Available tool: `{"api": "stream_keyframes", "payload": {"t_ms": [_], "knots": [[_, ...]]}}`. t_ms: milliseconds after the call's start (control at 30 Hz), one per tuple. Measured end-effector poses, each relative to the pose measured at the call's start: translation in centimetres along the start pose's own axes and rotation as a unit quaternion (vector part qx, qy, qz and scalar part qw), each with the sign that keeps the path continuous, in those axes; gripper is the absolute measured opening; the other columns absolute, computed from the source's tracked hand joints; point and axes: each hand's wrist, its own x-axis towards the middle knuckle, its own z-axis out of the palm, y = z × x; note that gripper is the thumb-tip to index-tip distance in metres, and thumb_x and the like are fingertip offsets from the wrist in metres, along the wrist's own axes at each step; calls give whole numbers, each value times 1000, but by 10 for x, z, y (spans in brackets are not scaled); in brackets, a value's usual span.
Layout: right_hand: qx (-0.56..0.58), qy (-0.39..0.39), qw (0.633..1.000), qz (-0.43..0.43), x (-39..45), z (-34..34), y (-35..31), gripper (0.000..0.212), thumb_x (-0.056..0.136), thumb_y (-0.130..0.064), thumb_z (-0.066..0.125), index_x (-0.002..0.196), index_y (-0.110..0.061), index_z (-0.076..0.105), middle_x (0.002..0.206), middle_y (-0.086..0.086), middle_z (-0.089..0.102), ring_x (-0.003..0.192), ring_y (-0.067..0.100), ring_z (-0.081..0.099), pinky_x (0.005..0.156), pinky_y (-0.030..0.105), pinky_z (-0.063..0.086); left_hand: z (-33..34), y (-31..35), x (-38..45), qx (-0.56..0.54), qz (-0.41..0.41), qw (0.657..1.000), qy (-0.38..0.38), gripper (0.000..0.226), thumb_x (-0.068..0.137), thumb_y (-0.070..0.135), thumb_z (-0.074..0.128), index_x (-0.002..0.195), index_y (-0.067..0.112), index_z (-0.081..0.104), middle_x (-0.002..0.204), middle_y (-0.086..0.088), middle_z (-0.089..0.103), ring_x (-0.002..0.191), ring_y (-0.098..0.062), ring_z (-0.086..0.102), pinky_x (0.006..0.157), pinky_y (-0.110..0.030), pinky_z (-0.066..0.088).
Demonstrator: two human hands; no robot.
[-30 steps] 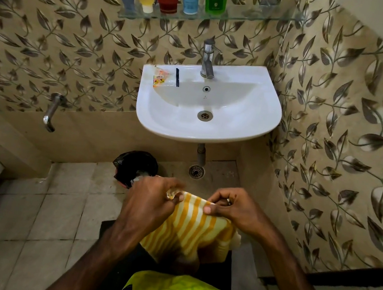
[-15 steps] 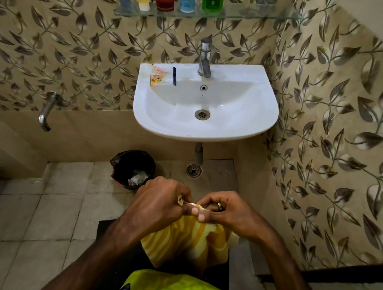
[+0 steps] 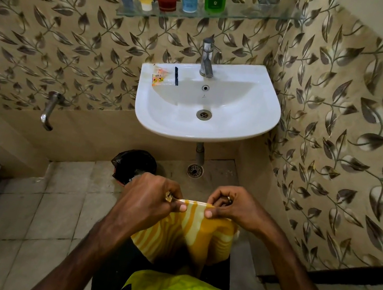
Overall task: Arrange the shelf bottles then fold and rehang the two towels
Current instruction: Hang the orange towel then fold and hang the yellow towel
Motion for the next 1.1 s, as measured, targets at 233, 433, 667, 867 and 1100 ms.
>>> {"api": "stream_keyframes", "payload": {"t_ms": [233,433,667,867,1100], "knots": [[-31,59,997,-31,-3,16,-8,23,67,-20,93,79,-11,76,70,1,73,65,6,64,57,19,48,5,-13,0,86,-19,996,15,52,88,57,62,137,43,50,116,5,71,107,-17,65,86,-38,56],[-40,34,997,-56,-5,25,-15,20,68,-20,93,79,-15,77,75,4,75,67,6,66,61,22,50,12,0,5,89,63,991,-75,70,80,69,62,142,61,29,109,9,72,99,-13,66,75,-29,52],[-63,-57,996,-26,-6,14,-20,20,77,-24,87,93,-19,77,84,-7,74,75,2,67,65,22,51,12,1,9,83,89,991,-49,30,86,61,62,106,40,68,89,10,72,84,-10,66,69,-32,56],[-113,-125,985,23,-7,0,-3,31,80,-33,83,108,-21,75,109,-2,75,100,14,71,87,40,60,8,-2,6,86,83,991,-55,30,89,56,61,113,39,68,102,10,74,95,-12,68,78,-37,58],[-73,-54,996,15,-5,-7,-7,25,77,-15,85,100,-9,76,93,5,78,83,11,73,70,21,55,-4,-12,0,71,42,995,-61,33,90,55,60,115,35,69,102,11,73,91,-7,65,82,-35,57]]}}
